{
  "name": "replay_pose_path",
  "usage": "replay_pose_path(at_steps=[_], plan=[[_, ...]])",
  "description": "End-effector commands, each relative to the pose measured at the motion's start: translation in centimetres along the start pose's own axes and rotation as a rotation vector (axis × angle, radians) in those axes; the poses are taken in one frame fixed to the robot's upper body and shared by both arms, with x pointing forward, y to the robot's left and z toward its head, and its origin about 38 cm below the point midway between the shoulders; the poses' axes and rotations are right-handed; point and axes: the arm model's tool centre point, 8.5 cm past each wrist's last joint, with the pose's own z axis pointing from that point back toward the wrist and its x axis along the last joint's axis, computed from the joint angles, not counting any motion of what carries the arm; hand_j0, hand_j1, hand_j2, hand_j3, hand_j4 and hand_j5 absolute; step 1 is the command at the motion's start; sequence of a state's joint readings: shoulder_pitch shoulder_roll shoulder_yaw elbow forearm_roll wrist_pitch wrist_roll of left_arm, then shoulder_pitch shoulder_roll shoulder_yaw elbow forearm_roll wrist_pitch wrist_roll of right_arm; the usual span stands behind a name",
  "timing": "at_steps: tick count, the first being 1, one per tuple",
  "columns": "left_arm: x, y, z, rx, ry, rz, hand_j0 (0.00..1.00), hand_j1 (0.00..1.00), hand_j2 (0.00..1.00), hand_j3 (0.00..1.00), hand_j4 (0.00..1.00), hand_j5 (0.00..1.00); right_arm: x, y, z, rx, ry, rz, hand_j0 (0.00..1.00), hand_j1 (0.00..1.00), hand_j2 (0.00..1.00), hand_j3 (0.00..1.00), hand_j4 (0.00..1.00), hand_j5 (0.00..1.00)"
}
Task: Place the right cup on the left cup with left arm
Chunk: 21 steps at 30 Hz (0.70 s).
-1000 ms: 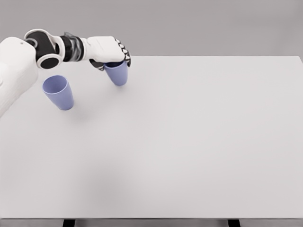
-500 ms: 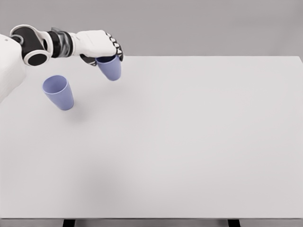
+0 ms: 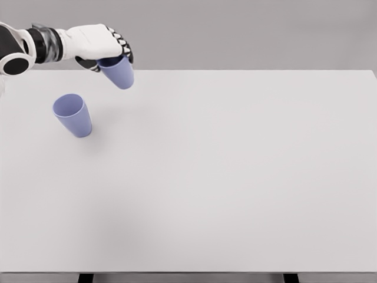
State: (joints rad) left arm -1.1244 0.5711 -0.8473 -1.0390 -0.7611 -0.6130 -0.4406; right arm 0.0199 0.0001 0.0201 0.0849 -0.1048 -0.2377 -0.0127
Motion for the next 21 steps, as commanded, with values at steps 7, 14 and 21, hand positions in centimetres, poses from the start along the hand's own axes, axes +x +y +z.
replay_pose_path(at_steps=[7, 14, 21], plan=[[-1.5, 0.0, 2.2, 0.02, 0.033, 0.014, 0.72, 0.72, 0.72, 0.72, 0.72, 0.72, 0.0, 0.0, 0.0, 0.0, -0.001, -0.001, 1.0, 1.0, 1.0, 1.0, 1.0, 1.0], [-1.6, 0.5, 3.4, 0.031, 0.037, -0.011, 0.72, 0.72, 0.72, 0.72, 0.72, 0.72, 0.0, 0.0, 0.0, 0.0, -0.001, -0.001, 1.0, 1.0, 1.0, 1.0, 1.0, 1.0], [-2.3, 0.1, 4.9, 0.025, 0.057, -0.012, 0.73, 0.73, 0.73, 0.73, 0.73, 0.73, 0.0, 0.0, 0.0, -0.001, -0.001, -0.001, 1.0, 1.0, 1.0, 1.0, 1.0, 1.0]])
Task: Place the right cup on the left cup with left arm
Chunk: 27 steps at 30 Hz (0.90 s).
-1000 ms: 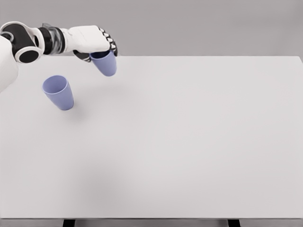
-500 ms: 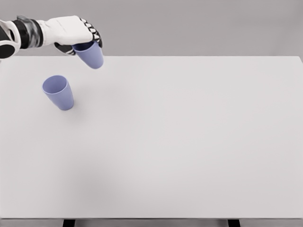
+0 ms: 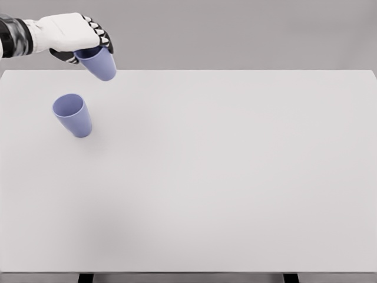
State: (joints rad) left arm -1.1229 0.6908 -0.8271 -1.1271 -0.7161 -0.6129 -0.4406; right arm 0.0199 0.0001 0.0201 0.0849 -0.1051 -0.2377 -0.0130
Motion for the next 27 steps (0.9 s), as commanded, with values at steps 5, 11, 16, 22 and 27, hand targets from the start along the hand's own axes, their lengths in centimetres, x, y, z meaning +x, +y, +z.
replay_pose_path(at_steps=[5, 11, 16, 22, 27], plan=[[-0.5, 0.3, 2.0, 0.013, 0.01, -0.007, 0.73, 0.73, 0.73, 0.73, 0.73, 0.73, 0.0, 0.0, 0.0, 0.0, 0.001, -0.001, 1.0, 1.0, 1.0, 1.0, 1.0, 1.0], [-0.8, -0.2, 3.5, 0.008, 0.018, -0.012, 0.73, 0.73, 0.73, 0.73, 0.73, 0.73, 0.0, 0.0, 0.0, 0.001, -0.001, 0.001, 1.0, 1.0, 1.0, 1.0, 1.0, 1.0], [-0.8, -0.5, 4.2, 0.002, 0.018, -0.016, 0.73, 0.73, 0.73, 0.73, 0.73, 0.73, 0.0, 0.0, 0.0, -0.001, -0.001, -0.001, 1.0, 1.0, 1.0, 1.0, 1.0, 1.0], [-1.3, -1.9, 5.3, -0.028, 0.038, -0.005, 0.73, 0.73, 0.73, 0.73, 0.73, 0.73, 0.0, 0.0, 0.0, -0.001, -0.001, -0.001, 1.0, 1.0, 1.0, 1.0, 1.0, 1.0], [-1.4, -2.4, 5.5, -0.038, 0.044, 0.001, 0.74, 0.74, 0.74, 0.74, 0.74, 0.74, 0.0, 0.0, 0.0, -0.001, 0.001, 0.001, 1.0, 1.0, 1.0, 1.0, 1.0, 1.0]])
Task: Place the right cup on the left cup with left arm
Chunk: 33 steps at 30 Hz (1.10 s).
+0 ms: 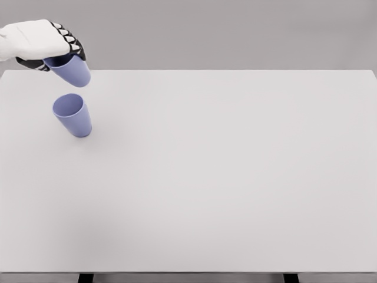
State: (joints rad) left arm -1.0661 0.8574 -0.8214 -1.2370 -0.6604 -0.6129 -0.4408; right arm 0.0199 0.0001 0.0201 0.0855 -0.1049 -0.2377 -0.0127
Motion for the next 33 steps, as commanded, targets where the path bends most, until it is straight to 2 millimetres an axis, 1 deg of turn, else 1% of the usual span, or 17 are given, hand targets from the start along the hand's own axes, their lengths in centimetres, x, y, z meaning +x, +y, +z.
replay_pose_path(at_steps=[1, 7, 10, 11, 13, 17, 23, 27, 29, 33], plan=[[-0.5, -0.2, 0.6, -0.004, 0.015, 0.003, 0.74, 0.74, 0.74, 0.74, 0.74, 0.74, 0.0, 0.0, 0.0, 0.0, 0.0, 0.0, 1.0, 1.0, 1.0, 1.0, 1.0, 1.0], [-0.6, -0.8, 0.9, -0.017, 0.02, 0.008, 0.74, 0.74, 0.74, 0.74, 0.74, 0.74, 0.0, 0.0, 0.0, 0.0, 0.0, -0.001, 1.0, 1.0, 1.0, 1.0, 1.0, 1.0], [-0.8, -0.7, 1.1, -0.016, 0.026, 0.006, 0.74, 0.74, 0.74, 0.74, 0.74, 0.74, 0.0, 0.0, 0.0, 0.0, 0.0, -0.001, 1.0, 1.0, 1.0, 1.0, 1.0, 1.0], [-0.9, -0.6, 1.3, -0.009, 0.03, 0.008, 0.74, 0.74, 0.74, 0.74, 0.74, 0.74, 0.0, 0.0, 0.0, -0.001, 0.0, -0.001, 1.0, 1.0, 1.0, 1.0, 1.0, 1.0], [-1.3, -0.6, 2.2, -0.013, 0.044, 0.004, 0.74, 0.74, 0.74, 0.74, 0.74, 0.74, 0.0, 0.0, 0.0, 0.001, -0.001, 0.0, 1.0, 1.0, 1.0, 1.0, 1.0, 1.0], [-1.1, -1.6, 2.3, -0.032, 0.039, 0.014, 0.74, 0.74, 0.74, 0.74, 0.74, 0.74, 0.0, 0.0, 0.0, 0.0, 0.0, -0.001, 1.0, 1.0, 1.0, 1.0, 1.0, 1.0], [-0.8, -2.4, 2.1, -0.044, 0.034, 0.021, 0.74, 0.74, 0.74, 0.74, 0.74, 0.74, 0.0, 0.0, 0.0, 0.0, 0.0, 0.0, 1.0, 1.0, 1.0, 1.0, 1.0, 1.0], [-0.9, -2.3, 2.2, -0.041, 0.037, 0.023, 0.74, 0.74, 0.74, 0.74, 0.74, 0.74, 0.0, 0.0, 0.0, 0.0, 0.0, 0.0, 1.0, 1.0, 1.0, 1.0, 1.0, 1.0], [-1.4, -1.7, 2.7, -0.018, 0.053, 0.026, 0.74, 0.74, 0.74, 0.74, 0.74, 0.74, 0.0, 0.0, 0.0, -0.001, -0.001, -0.001, 1.0, 1.0, 1.0, 1.0, 1.0, 1.0], [-2.0, -1.1, 3.3, 0.005, 0.074, 0.029, 0.74, 0.74, 0.74, 0.74, 0.74, 0.74, 0.0, 0.0, 0.0, 0.0, 0.0, -0.001, 1.0, 1.0, 1.0, 1.0, 1.0, 1.0]])
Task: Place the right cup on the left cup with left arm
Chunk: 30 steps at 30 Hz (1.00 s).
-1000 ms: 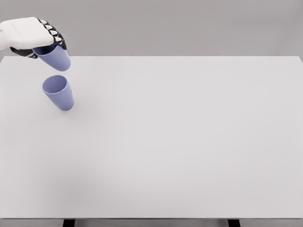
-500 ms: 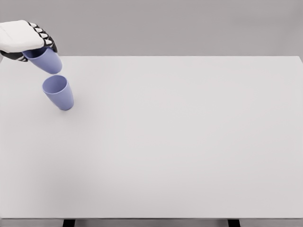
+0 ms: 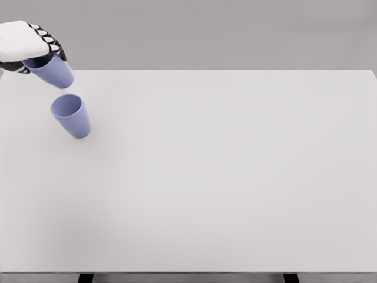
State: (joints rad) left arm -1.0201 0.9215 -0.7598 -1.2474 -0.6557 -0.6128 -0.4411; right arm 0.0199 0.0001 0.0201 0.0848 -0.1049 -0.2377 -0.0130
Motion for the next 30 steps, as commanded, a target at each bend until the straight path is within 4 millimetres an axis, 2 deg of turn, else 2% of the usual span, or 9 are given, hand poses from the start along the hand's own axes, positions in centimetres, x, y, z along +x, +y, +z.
replay_pose_path(at_steps=[1, 5, 14, 20, 30], plan=[[-0.6, 0.4, 0.6, 0.015, 0.018, 0.005, 0.73, 0.73, 0.73, 0.73, 0.73, 0.73, 0.0, 0.0, 0.0, 0.0, -0.001, -0.001, 1.0, 1.0, 1.0, 1.0, 1.0, 1.0], [-1.1, 0.4, 1.8, 0.015, 0.031, 0.005, 0.73, 0.73, 0.73, 0.73, 0.73, 0.73, 0.0, 0.0, 0.0, 0.001, 0.001, 0.0, 1.0, 1.0, 1.0, 1.0, 1.0, 1.0], [-1.4, -0.1, 2.9, -0.007, 0.041, 0.003, 0.73, 0.73, 0.73, 0.73, 0.73, 0.73, 0.0, 0.0, 0.0, 0.0, 0.001, -0.001, 1.0, 1.0, 1.0, 1.0, 1.0, 1.0], [0.5, -0.1, 2.9, 0.005, -0.015, -0.005, 0.74, 0.74, 0.74, 0.74, 0.74, 0.74, 0.0, 0.0, 0.0, 0.001, -0.001, 0.0, 1.0, 1.0, 1.0, 1.0, 1.0, 1.0], [1.7, -0.1, 2.8, 0.01, -0.049, -0.013, 0.73, 0.73, 0.73, 0.73, 0.73, 0.73, 0.0, 0.0, 0.0, 0.0, -0.001, -0.001, 1.0, 1.0, 1.0, 1.0, 1.0, 1.0]])
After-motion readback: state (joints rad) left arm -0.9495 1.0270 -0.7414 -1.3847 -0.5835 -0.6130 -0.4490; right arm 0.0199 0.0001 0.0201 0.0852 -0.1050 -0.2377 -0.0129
